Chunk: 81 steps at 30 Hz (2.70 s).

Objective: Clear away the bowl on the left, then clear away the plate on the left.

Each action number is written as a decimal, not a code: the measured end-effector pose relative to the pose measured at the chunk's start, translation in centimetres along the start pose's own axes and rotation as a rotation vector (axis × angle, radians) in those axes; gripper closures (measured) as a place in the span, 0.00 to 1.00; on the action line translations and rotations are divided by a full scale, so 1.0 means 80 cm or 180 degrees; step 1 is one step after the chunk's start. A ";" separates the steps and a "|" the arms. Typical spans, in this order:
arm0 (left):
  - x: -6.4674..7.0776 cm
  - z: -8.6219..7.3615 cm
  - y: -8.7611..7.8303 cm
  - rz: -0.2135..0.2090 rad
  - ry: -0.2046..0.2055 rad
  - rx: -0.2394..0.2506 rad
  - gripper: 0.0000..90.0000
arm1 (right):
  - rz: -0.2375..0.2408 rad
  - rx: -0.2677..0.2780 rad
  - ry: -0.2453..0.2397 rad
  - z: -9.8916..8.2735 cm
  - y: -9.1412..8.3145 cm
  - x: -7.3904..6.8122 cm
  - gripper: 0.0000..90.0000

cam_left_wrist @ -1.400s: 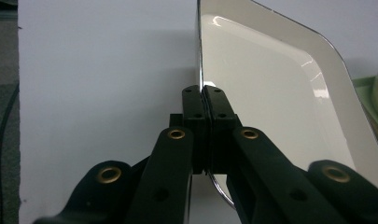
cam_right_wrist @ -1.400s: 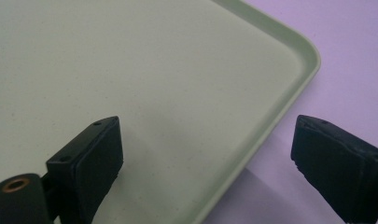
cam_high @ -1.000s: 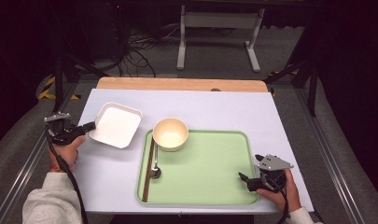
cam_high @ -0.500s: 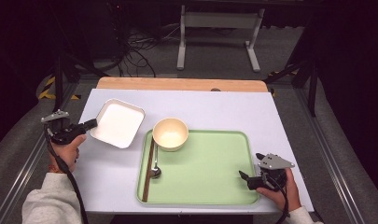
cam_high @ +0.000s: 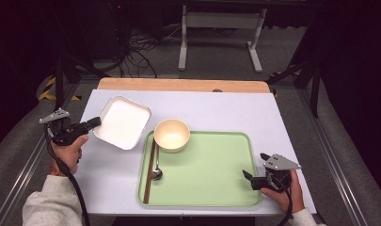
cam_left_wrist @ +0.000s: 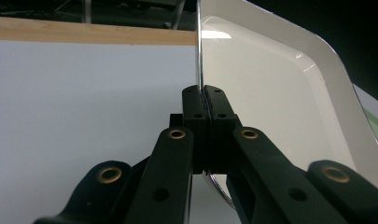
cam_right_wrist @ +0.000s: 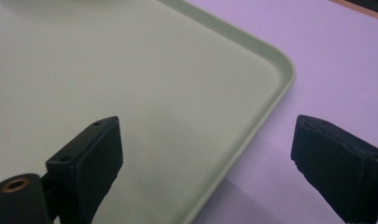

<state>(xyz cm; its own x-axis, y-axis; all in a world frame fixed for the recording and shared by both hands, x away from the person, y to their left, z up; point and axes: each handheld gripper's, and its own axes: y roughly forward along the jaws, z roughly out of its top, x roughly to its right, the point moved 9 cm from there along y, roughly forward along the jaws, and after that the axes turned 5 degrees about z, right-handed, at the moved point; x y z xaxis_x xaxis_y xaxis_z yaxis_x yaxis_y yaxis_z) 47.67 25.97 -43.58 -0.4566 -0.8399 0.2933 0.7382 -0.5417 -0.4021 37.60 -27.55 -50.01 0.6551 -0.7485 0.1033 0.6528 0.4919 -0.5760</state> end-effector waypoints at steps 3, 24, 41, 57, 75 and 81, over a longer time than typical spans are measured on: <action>0.009 0.003 0.003 -0.0066 0.0033 0.0010 0.99 | -0.0013 0.0011 0.0012 0.000 -0.001 0.002 0.10; 0.092 0.002 0.023 -0.0456 0.0445 -0.0095 0.99 | -0.0020 0.0010 -0.0004 -0.001 -0.003 0.001 0.10; 0.136 -0.012 0.043 -0.0724 0.0620 -0.0246 0.99 | -0.0056 0.0021 0.0022 -0.002 -0.006 0.003 0.10; 0.176 -0.030 0.055 -0.0939 0.0846 -0.0413 0.99 | -0.0049 0.0021 0.0012 -0.002 -0.006 0.002 0.10; 0.219 -0.064 0.076 -0.1138 0.1083 -0.0722 0.99 | -0.0045 0.0010 0.0013 -0.003 -0.005 0.002 0.10; 0.233 -0.074 0.084 -0.1204 0.1213 -0.0805 0.99 | -0.0035 0.0004 0.0008 -0.004 -0.005 0.001 0.10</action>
<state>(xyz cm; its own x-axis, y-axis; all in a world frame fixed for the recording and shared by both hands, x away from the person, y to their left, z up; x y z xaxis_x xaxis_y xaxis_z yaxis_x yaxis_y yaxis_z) 41.14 6.50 -45.96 -0.8456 -0.5142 0.1431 0.3696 -0.7575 -0.5381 37.28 -27.97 -49.98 0.6469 -0.7549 0.1077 0.6606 0.4842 -0.5738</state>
